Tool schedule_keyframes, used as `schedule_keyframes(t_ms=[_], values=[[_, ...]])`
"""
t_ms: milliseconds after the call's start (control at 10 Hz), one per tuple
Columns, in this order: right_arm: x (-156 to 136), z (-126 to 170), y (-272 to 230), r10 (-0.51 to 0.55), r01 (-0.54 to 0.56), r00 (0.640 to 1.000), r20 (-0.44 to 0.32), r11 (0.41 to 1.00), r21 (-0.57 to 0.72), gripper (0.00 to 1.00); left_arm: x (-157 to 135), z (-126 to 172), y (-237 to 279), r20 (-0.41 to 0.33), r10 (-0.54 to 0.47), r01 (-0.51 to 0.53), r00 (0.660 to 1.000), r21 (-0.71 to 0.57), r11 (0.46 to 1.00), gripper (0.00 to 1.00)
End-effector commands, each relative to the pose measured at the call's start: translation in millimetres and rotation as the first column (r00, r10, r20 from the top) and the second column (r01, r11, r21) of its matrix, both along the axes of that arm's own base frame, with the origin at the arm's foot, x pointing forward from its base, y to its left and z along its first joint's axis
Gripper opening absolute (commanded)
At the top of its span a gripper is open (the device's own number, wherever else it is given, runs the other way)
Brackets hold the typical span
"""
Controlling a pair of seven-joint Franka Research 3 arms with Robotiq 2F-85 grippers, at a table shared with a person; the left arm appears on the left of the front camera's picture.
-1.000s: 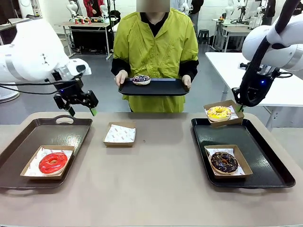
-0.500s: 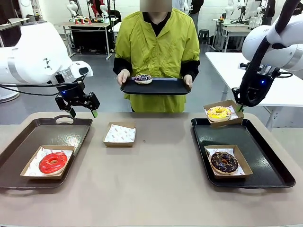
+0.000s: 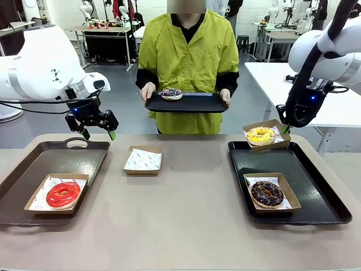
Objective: Individually package the donuts and arrange them on the tray.
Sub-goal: Place the picked Paper togo box on the Handle tray while simultaneously picking up another Paper togo box from the table with the other hand.
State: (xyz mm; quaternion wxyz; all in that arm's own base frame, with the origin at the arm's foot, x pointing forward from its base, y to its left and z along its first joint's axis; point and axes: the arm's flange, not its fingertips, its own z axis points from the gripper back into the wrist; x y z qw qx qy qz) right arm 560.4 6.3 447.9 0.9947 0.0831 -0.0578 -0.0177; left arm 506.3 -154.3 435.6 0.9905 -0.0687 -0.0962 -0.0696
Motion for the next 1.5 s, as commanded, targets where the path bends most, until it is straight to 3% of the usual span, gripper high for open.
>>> schedule_keyframes(t_ms=[0,600,1400], values=[[3,-6,-5,-0.009,0.009,1.0,-0.013,1.0,-0.014,0.01,12,-6,-11,-0.017,-0.014,0.014,1.0,0.027,1.0,1.0],[19,-37,-36,-0.045,0.046,0.998,-0.041,0.999,0.0,0.01,64,-33,-62,-0.046,0.008,-0.004,0.999,0.092,0.996,1.0],[44,-85,-39,-0.042,0.042,0.995,-0.086,0.999,0.0,0.01,87,-78,-89,-0.151,0.017,0.001,0.988,0.119,0.993,1.0]])
